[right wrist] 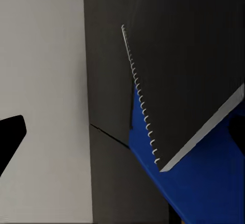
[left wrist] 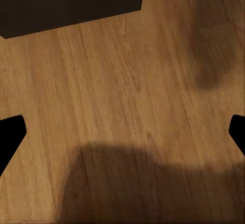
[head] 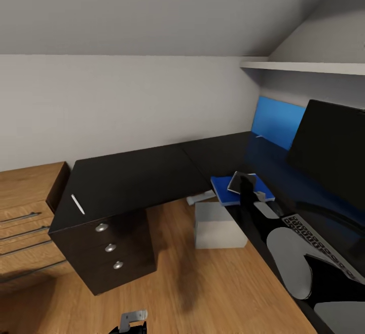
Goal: In the bedroom, organize the workspace by keeping the computer under the desk, ensuring the monitor is on the desk, placing the keyboard on the desk next to the monitor, placing the mouse on the desk next to the keyboard, moving the folder from the swivel chair onto the desk next to the mouse, stacking the notebook on top of the folder with the pen on top of the notebook, and positioning the swivel chair next to the desk.
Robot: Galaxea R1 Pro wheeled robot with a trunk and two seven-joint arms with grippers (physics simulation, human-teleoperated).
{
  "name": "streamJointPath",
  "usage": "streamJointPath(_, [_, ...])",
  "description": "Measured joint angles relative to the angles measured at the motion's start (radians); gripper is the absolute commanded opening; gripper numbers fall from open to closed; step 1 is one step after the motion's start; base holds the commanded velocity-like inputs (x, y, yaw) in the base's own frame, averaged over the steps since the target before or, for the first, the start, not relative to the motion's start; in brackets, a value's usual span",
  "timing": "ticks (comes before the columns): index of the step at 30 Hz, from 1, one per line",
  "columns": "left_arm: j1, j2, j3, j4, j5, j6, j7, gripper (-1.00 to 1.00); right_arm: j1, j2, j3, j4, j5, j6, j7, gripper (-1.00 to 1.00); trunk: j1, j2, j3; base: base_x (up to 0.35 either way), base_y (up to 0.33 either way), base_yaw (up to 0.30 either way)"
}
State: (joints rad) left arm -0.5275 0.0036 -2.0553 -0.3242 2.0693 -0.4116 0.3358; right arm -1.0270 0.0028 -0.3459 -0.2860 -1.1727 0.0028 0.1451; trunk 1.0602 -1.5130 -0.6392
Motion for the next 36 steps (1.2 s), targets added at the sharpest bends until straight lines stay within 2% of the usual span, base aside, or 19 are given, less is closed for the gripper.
streamJointPath(20, [0.000, 0.001, 0.000, 0.001, 0.000, -0.001, 0.000, 1.00, 0.000, 0.000, -0.002, 0.000, 0.000, 0.000, 0.001, 1.00, 0.000, 0.000, 0.000, -0.030, 0.000, 0.000])
streamJointPath(26, [0.000, 0.001, 0.000, 0.000, 0.000, -0.001, 0.000, 1.00, 0.000, -0.001, -0.002, -0.001, 0.000, 0.000, 0.000, 1.00, -0.023, 0.042, 0.019, 0.000, 0.000, 0.000])
streamJointPath(32, [0.000, 0.001, 0.000, 0.000, 0.000, -0.001, 0.000, 1.00, 0.000, -0.001, -0.002, -0.002, 0.000, 0.000, 0.000, 1.00, -0.023, 0.042, 0.019, 0.000, 0.000, 0.000])
streamJointPath(36, [0.000, 0.001, 0.000, 0.000, 0.000, -0.001, 0.000, 1.00, 0.000, -0.001, -0.002, -0.002, 0.000, 0.000, 0.000, 1.00, -0.039, 0.070, 0.031, 0.000, 0.000, 0.000])
